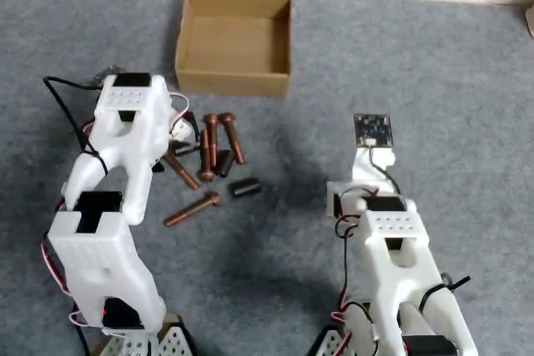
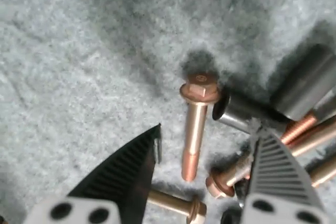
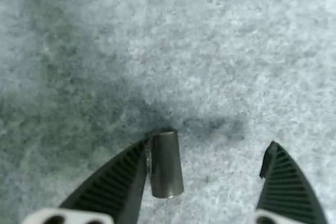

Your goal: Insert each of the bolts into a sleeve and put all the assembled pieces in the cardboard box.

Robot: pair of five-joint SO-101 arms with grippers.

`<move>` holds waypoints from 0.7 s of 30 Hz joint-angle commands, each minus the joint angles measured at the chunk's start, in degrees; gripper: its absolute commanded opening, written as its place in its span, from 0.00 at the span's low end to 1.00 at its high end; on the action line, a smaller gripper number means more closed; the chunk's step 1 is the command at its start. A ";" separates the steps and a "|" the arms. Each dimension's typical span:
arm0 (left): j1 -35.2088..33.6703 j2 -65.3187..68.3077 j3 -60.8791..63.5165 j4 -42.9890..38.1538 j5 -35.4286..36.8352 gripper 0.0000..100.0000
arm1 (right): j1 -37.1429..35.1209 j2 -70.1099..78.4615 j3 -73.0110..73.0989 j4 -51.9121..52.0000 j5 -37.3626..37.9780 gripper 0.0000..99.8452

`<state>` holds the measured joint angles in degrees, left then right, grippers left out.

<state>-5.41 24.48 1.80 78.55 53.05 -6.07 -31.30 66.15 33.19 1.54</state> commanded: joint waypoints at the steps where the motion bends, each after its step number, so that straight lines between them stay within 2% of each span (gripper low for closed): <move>1: 0.04 0.13 -1.71 1.93 0.00 0.26 | 0.57 -1.45 -0.13 -1.36 -0.26 0.30; 7: 0.13 -6.99 -3.38 6.07 0.09 0.26 | 0.57 -1.45 -0.13 -1.36 -0.26 0.30; 12: 0.22 -8.22 2.86 6.07 0.00 0.26 | 0.57 -1.45 -0.13 -1.36 -0.26 0.30; 21: -0.13 -7.60 3.30 3.87 0.00 0.26 | 0.57 -1.45 -0.13 -1.36 -0.26 0.30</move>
<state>-5.49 19.38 5.32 83.91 53.05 -6.07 -31.30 66.15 33.19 1.54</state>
